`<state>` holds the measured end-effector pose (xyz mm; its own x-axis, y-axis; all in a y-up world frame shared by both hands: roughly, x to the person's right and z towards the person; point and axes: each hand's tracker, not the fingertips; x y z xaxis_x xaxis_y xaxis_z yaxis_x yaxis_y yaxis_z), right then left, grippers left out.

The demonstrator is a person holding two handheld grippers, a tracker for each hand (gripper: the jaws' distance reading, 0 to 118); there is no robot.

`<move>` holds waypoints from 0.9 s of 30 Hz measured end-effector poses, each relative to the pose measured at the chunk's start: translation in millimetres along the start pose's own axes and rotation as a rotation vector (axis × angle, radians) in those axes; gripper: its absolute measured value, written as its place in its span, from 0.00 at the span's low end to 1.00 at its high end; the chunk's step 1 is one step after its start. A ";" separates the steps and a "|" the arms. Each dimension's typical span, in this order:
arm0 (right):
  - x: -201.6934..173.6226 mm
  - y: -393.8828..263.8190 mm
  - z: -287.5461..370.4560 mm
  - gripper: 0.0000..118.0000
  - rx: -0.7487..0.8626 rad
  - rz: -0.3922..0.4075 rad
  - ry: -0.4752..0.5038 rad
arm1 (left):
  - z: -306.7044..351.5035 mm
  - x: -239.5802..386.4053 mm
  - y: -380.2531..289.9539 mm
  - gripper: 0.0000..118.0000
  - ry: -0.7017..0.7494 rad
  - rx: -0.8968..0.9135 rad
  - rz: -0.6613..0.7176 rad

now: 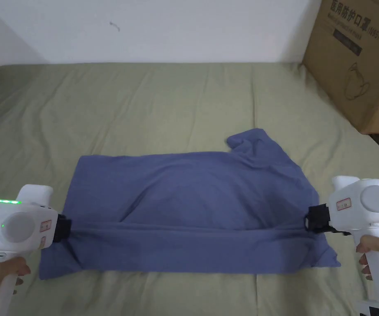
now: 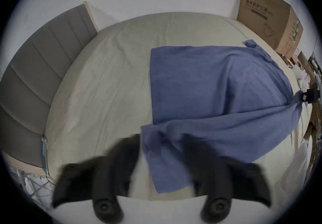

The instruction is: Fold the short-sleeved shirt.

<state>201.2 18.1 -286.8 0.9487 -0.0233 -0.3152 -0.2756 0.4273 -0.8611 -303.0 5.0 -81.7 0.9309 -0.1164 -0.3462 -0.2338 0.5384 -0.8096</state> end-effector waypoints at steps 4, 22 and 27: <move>4.1 -2.4 12.7 0.67 0.035 0.027 -0.004 | 7.4 -8.8 -5.8 0.88 -0.033 0.002 0.024; 13.0 -95.7 29.4 0.00 0.034 -0.109 0.084 | 26.0 -27.8 -68.7 0.83 -0.147 -0.004 0.253; 14.6 -109.2 27.1 0.00 0.020 -0.145 0.090 | -13.1 -1.6 -84.3 0.39 -0.064 -0.188 0.175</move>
<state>249.3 -4.5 -186.5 0.9604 -0.1661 -0.2235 -0.1330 0.4318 -0.8921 -288.4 -51.1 -19.1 0.8859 0.0208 -0.4635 -0.4357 0.3806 -0.8157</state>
